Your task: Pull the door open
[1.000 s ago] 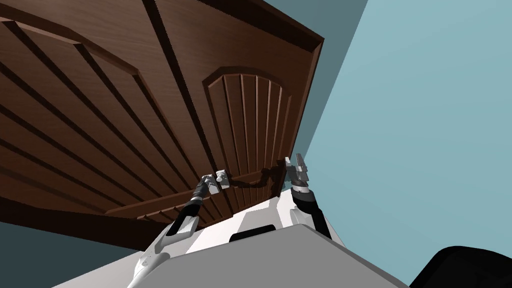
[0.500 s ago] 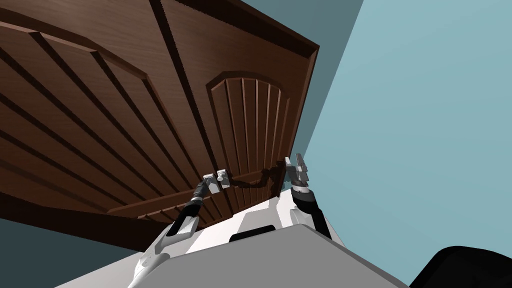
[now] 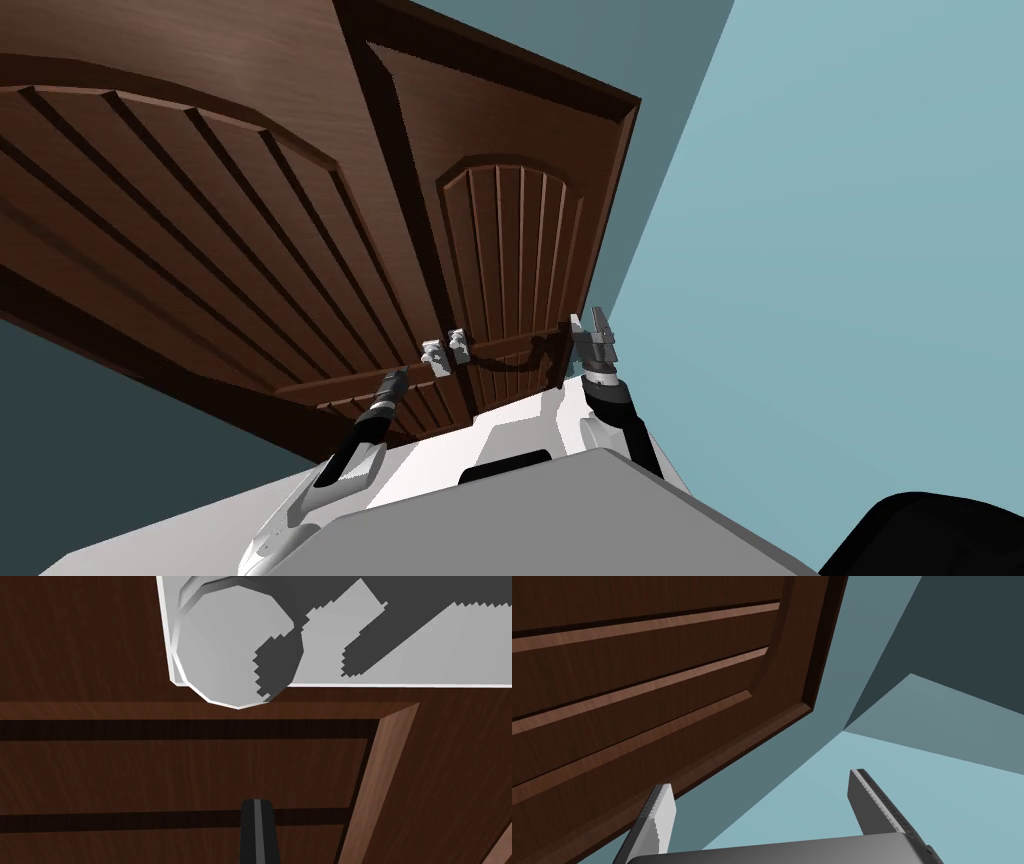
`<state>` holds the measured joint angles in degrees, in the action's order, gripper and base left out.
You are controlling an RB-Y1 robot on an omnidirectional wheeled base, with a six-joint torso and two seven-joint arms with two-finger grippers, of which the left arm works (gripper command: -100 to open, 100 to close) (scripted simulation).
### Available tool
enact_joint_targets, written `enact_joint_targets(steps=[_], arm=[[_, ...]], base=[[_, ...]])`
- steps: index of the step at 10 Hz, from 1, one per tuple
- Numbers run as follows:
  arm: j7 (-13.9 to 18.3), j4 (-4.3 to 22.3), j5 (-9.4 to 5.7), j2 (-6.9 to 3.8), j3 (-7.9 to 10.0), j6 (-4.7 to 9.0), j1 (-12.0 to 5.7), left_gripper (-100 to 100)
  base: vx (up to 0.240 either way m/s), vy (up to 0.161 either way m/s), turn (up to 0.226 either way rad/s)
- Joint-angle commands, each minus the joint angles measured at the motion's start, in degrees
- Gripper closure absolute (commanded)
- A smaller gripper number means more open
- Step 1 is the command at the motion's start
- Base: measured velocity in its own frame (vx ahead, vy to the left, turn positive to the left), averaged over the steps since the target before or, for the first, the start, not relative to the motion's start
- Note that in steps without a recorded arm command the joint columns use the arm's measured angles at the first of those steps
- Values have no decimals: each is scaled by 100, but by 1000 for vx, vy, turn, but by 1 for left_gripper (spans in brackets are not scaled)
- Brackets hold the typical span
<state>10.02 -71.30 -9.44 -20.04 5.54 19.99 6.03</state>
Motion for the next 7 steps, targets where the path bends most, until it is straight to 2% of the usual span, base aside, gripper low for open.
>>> enact_joint_targets(steps=[1, 3, 5, 6, 7], arm=[[29, -75, -5, -15, -48, 7, 52, -100], [73, -198, -1, -11, -173, 28, 96, -100], [122, -341, 7, 7, -332, 54, 127, -100], [95, -359, 7, 14, -284, 22, 152, -100], [73, -228, -8, -26, -134, 24, 218, -100]], base=[[-203, 4, 2], [-229, -30, -55], [-184, -76, -75], [-63, -45, -6], [-48, 50, 203]])
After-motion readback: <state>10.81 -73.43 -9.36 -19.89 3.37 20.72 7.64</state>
